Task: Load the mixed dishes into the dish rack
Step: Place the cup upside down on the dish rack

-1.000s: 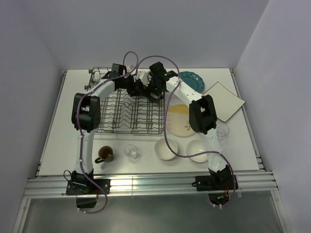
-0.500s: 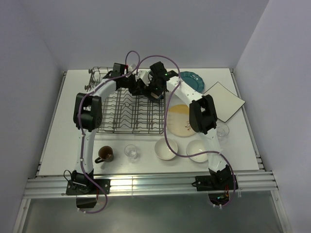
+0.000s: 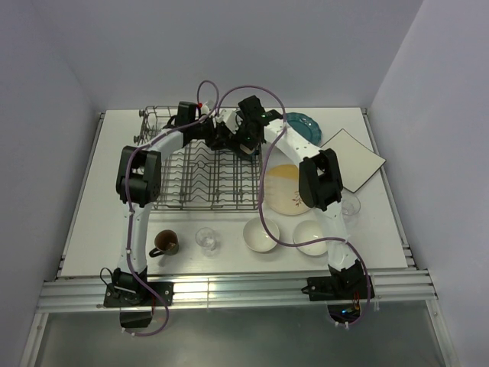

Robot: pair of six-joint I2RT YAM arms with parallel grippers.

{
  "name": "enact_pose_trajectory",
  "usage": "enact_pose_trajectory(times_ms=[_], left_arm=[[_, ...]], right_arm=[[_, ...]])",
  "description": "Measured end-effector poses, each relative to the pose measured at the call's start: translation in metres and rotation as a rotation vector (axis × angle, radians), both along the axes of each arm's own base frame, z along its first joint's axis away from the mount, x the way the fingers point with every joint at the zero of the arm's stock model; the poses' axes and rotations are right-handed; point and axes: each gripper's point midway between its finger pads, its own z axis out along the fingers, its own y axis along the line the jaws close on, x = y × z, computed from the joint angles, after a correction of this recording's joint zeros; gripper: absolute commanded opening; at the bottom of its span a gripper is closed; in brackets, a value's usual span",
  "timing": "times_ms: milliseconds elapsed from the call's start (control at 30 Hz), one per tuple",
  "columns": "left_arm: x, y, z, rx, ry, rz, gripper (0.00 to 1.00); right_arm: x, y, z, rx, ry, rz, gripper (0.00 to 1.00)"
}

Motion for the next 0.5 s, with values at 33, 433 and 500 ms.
enact_pose_trajectory(times_ms=[33, 433, 500], left_arm=[[0.0003, -0.0007, 0.0007, -0.007, -0.004, -0.002, 0.58], [0.0015, -0.0028, 0.0071, -0.071, -0.014, -0.008, 0.59], [0.0017, -0.0028, 0.0069, -0.068, -0.013, -0.010, 0.59]], right_arm=[[0.0005, -0.0008, 0.0001, 0.000, 0.000, -0.002, 1.00], [0.0020, -0.0034, 0.0006, -0.002, -0.002, -0.009, 1.00], [0.0020, -0.0034, 0.0006, -0.002, -0.002, -0.009, 1.00]])
